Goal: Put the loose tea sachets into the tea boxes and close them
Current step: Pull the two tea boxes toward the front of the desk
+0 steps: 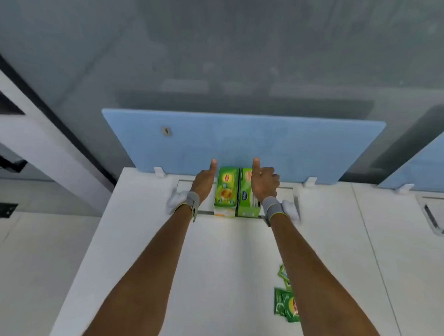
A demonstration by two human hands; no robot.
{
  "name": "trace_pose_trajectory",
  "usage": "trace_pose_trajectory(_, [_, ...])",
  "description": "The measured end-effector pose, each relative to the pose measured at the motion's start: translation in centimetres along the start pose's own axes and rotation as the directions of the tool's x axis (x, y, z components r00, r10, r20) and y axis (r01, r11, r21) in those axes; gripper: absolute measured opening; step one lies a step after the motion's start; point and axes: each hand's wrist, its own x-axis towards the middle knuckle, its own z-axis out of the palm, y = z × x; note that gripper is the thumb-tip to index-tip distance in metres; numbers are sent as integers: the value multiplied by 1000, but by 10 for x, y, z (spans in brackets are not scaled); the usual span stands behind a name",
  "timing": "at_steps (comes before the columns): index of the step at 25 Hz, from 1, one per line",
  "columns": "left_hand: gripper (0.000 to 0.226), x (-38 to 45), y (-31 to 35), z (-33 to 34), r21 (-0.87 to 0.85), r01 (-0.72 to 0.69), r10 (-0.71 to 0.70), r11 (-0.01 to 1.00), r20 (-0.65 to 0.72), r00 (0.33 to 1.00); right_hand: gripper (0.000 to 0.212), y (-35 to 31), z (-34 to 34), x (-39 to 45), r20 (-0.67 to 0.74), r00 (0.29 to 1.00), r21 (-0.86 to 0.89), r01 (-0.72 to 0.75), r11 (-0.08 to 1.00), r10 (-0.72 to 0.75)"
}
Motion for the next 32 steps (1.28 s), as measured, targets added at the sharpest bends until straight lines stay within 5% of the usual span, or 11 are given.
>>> trace_pose_trajectory(4, [83, -2, -8, 12, 31, 115, -118, 993, 115, 986, 88, 15, 7, 7, 127, 980, 30, -155, 987, 150])
trace_pose_trajectory(7, [122, 20, -29, 20, -6, 130, -128, 991, 141, 982, 86, 25, 8, 6, 156, 983, 82, -106, 991, 92])
trace_pose_trajectory(12, [85, -24, -18, 15, -49, 153, -143, 987, 168, 975, 80, 37, 3, -24, 157, 986, 122, -80, 989, 61])
trace_pose_trajectory(22, [88, -136, -99, 12, -124, 205, -186, 971, 150, 971, 82, 105, -29, -153, 169, 985, 91, -58, 994, 42])
trace_pose_trajectory(32, [64, -178, -189, 17, -96, 161, -154, 982, 74, 985, 89, 154, -25, -220, 200, 980, -1, -19, 1000, 19])
